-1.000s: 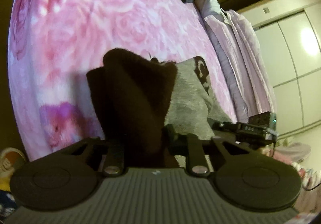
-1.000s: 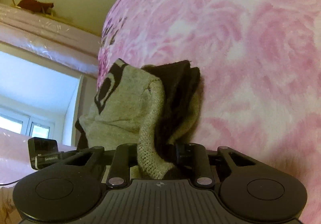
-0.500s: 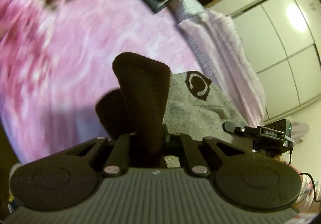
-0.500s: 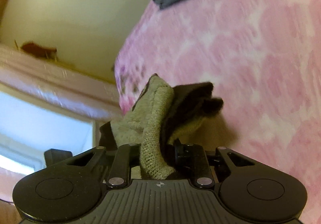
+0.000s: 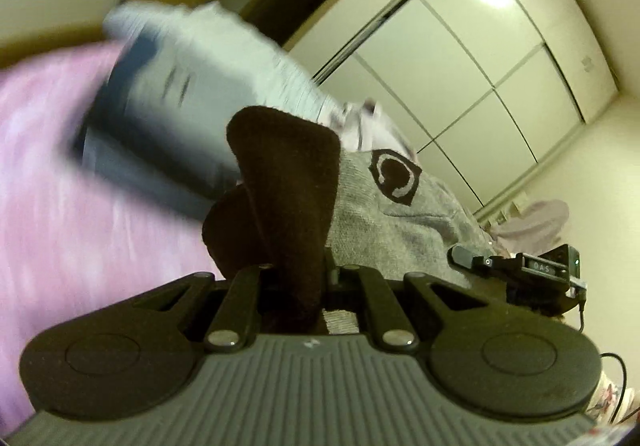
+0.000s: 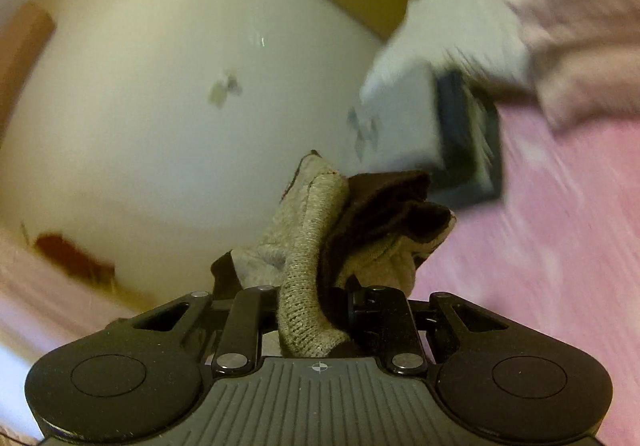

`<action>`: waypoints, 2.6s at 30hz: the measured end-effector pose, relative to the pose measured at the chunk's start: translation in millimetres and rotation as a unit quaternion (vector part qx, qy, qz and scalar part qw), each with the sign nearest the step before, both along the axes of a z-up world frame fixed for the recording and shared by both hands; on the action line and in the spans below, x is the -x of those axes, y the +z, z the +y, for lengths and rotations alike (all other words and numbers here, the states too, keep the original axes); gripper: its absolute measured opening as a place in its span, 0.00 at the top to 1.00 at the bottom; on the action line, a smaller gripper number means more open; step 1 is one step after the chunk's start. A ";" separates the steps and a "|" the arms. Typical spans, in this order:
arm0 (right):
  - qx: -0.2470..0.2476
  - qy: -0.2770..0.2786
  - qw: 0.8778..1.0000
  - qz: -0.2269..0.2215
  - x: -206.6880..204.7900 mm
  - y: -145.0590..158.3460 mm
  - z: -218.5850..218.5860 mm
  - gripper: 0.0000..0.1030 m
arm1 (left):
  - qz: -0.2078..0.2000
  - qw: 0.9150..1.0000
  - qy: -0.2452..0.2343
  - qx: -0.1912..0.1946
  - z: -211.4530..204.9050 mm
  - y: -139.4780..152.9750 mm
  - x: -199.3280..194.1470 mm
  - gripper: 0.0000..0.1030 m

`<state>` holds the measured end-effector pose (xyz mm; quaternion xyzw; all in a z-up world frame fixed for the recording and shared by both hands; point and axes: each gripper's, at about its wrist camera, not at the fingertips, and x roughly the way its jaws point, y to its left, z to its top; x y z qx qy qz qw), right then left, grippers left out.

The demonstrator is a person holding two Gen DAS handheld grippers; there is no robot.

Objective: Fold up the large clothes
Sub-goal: 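Lift and carry the bundle with both tools toward the stack of folded clothes, then lower the bundle onto the clothes stack and open both tools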

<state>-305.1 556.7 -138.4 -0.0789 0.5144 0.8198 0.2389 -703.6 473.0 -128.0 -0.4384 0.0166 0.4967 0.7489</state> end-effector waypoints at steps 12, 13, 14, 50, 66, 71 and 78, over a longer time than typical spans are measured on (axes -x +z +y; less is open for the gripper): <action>-0.055 -0.053 0.995 0.058 146.2 40.3 224.3 0.82 | 0.082 0.995 -0.015 -0.048 264.3 75.4 113.3 0.93; -0.049 -0.053 0.996 0.053 149.8 24.4 237.9 0.82 | 0.087 0.996 -0.014 -0.034 280.9 59.1 116.3 0.93; -0.028 -0.055 0.997 0.053 152.2 6.7 252.4 0.82 | 0.088 0.996 -0.011 -0.012 298.1 36.9 116.0 0.93; -0.233 -0.137 0.892 -0.363 263.1 -83.5 240.2 0.67 | 0.264 0.964 0.041 0.007 319.4 -37.9 69.9 0.79; -0.178 -0.111 0.908 -0.362 270.7 -68.7 177.6 0.47 | 0.284 0.956 0.039 0.069 257.7 -24.9 45.6 0.65; -0.162 -0.128 0.922 -0.329 249.4 -22.0 122.5 0.30 | 0.296 0.952 0.045 0.058 198.4 18.1 29.4 0.34; -0.132 -0.140 0.932 -0.305 223.2 23.2 33.0 0.25 | 0.294 0.952 0.061 0.059 107.0 62.5 11.4 0.12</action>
